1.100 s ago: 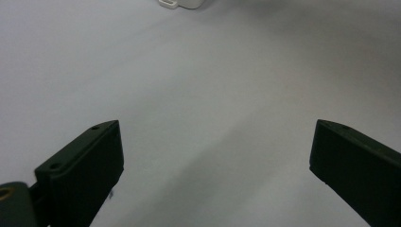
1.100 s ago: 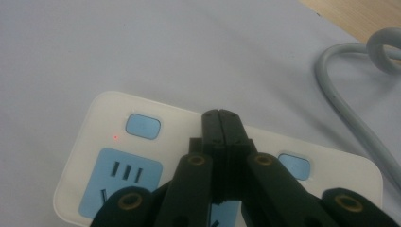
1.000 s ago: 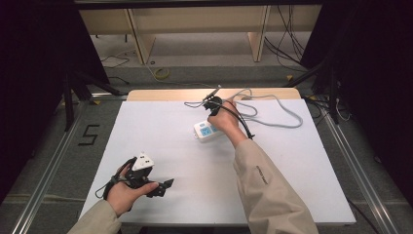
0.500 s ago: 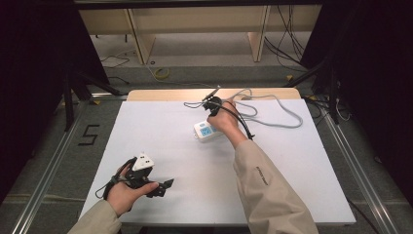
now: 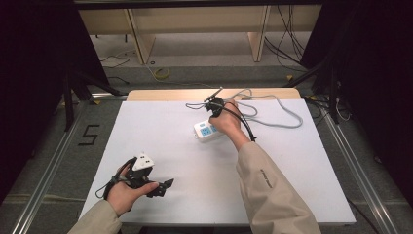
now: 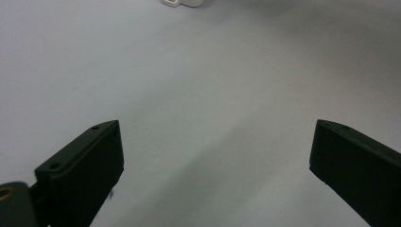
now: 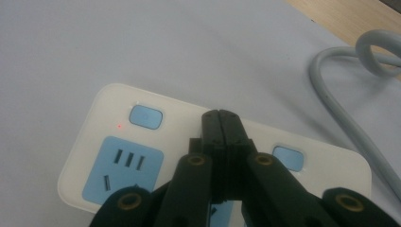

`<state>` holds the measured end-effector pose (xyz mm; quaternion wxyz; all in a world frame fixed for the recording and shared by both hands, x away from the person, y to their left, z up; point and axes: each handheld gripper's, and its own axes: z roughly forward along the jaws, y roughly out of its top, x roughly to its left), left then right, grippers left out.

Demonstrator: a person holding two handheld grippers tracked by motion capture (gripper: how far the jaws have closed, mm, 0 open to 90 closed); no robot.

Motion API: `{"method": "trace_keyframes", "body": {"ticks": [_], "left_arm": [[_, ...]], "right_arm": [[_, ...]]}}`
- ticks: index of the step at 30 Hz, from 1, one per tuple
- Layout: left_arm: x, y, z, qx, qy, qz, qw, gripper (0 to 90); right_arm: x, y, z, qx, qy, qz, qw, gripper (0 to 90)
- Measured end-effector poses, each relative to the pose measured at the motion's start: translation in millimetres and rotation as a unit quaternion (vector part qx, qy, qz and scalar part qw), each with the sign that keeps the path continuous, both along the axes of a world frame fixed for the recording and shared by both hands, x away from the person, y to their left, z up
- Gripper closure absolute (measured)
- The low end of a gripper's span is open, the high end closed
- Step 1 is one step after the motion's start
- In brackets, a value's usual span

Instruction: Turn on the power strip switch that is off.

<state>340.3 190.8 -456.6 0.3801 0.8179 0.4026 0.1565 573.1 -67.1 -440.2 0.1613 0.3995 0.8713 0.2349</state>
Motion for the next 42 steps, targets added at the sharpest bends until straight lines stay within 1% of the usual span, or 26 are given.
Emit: {"method": "trace_keyframes", "body": {"ticks": [2,4,6,8,12,14,17,22,23,27,33,41,42], "left_arm": [[0.1,-0.2,-0.2,-0.001,0.0,0.001,1.0,3.3],[0.2,-0.1,-0.5,0.0,0.0,0.002,1.0,3.3],[0.4,-0.3,-0.6,0.0,0.001,0.002,1.0,3.4],[0.4,-0.6,-0.8,0.0,0.002,0.002,1.0,3.4],[0.3,-1.1,-1.2,0.005,0.004,0.001,1.0,3.6],[0.2,-1.9,-2.0,0.003,0.005,0.001,1.0,3.6],[0.4,-2.2,-2.1,0.004,0.004,0.0,1.0,3.6],[0.8,-2.3,-2.7,0.005,0.006,0.0,1.0,3.6],[0.5,-3.0,-3.1,0.004,0.007,0.002,1.0,3.6],[0.2,-4.2,-4.3,0.01,0.012,-0.005,0.9999,3.6],[0.3,-4.4,-4.5,0.011,0.011,-0.004,0.9999,3.6],[0.0,-4.9,-5.2,0.012,0.013,-0.005,0.9998,3.6],[0.0,-5.0,-5.4,0.012,0.012,-0.005,0.9998,3.6]], "right_arm": [[-1.6,-1.6,1.5,0.003,-0.006,-0.001,1.0,90.0],[-4.4,-4.7,5.3,0.006,-0.019,0.001,0.9998,88.9],[-5.3,-5.9,6.9,0.004,-0.017,0.003,0.9998,88.5],[-7.5,-7.7,8.9,0.009,-0.022,0.002,0.9997,88.5],[-12.6,-11.5,14.8,0.021,-0.022,0.001,0.9995,88.1],[-15.3,-13.8,16.9,0.023,-0.023,0.002,0.9995,88.0],[-18.9,-17.8,18.7,0.031,-0.029,0.003,0.9991,88.0],[-23.9,-23.9,20.3,0.042,-0.024,0.004,0.9988,87.3],[-24.8,-25.4,20.6,0.043,-0.025,0.005,0.9988,87.2],[-30.0,-32.2,21.1,0.046,-0.031,0.001,0.9984,87.1],[-37.3,-43.8,22.2,0.052,-0.032,0.001,0.9982,86.1],[-48.3,-58.5,24.6,0.055,-0.034,-0.001,0.9979,82.4],[-51.5,-62.2,24.5,0.058,-0.033,0.0,0.9978,80.5]]}}
